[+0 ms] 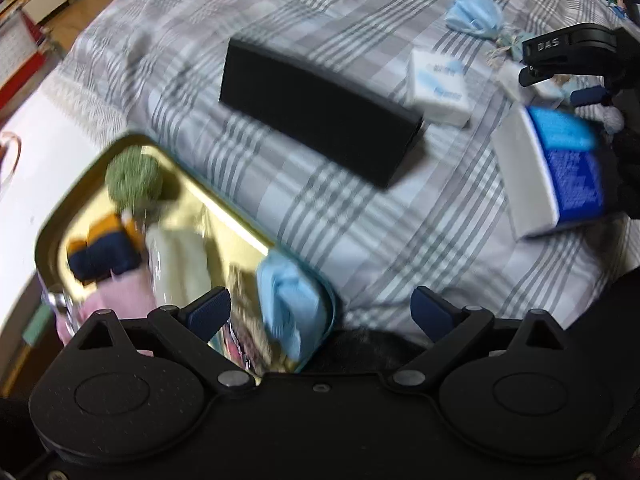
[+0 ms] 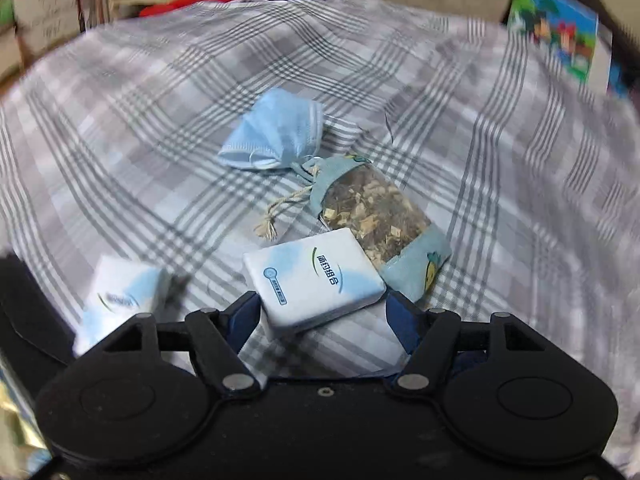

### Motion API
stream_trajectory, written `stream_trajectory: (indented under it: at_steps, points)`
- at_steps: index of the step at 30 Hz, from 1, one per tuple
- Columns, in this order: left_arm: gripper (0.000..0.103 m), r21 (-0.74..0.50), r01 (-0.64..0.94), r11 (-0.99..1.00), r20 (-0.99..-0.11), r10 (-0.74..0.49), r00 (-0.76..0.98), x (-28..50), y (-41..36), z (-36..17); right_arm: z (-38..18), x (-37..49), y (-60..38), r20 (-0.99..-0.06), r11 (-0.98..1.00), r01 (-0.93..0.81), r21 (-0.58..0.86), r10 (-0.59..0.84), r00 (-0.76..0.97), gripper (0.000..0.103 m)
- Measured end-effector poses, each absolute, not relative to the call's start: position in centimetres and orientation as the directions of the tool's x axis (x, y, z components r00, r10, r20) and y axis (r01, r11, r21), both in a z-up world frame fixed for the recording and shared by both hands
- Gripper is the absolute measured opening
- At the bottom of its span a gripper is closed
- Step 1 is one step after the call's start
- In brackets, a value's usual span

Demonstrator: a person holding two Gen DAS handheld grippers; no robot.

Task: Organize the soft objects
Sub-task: 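Move both tools back toward the remaining items on the bed, then grasp the blue mask with the left tool while the right tool grasps the white tissue pack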

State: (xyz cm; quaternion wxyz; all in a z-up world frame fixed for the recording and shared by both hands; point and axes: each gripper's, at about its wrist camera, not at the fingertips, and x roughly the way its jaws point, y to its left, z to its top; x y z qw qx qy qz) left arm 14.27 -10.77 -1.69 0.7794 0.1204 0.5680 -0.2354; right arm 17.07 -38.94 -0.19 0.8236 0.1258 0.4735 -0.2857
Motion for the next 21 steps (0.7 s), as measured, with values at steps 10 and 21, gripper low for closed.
stream_trajectory:
  at_steps: [10, 21]
  points:
    - [0.094, -0.025, 0.573, 0.819, -0.902, -0.265, 0.34, 20.1, -18.0, 4.9, 1.7, 15.2, -43.9, -0.789, 0.714, 0.692, 0.105, -0.363, 0.495, 0.071]
    - [0.094, -0.1, 0.577, 0.81, -0.897, -0.325, 0.3, 27.3, -28.8, 3.8, -2.8, 14.1, -47.1, -0.836, 0.676, 0.72, 0.154, -0.3, 0.46, 0.071]
